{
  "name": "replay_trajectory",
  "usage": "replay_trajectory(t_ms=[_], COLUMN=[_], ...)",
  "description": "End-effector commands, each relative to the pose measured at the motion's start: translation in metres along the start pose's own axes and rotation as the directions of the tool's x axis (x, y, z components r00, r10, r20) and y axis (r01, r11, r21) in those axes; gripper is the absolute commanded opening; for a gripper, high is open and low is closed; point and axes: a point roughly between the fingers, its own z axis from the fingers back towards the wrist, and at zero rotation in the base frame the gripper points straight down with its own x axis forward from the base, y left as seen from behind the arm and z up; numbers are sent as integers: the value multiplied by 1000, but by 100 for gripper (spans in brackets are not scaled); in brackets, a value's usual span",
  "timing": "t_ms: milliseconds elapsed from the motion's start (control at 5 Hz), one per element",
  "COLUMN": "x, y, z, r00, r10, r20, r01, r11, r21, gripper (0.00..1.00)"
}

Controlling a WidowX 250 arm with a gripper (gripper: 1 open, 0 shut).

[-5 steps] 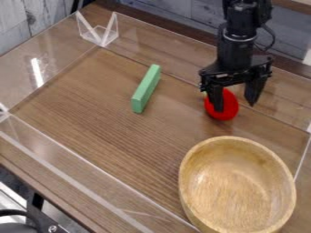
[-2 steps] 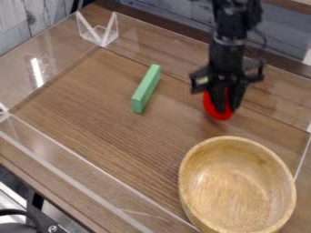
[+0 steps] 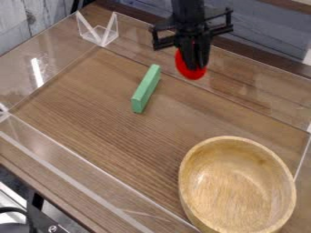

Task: Move the red object to the left side of the table

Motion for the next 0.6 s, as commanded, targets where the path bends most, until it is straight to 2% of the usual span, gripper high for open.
replay_trajectory(t_ms=[0,200,400], x=[16,36,66], y=[4,38,79], z=[44,48,43], r00=[995,990,977], r10=[17,70,145], r20=[96,122,159], r01=[-11,-62,-138], r11=[998,996,989], r21=[-66,-68,-54], gripper=[0,0,0])
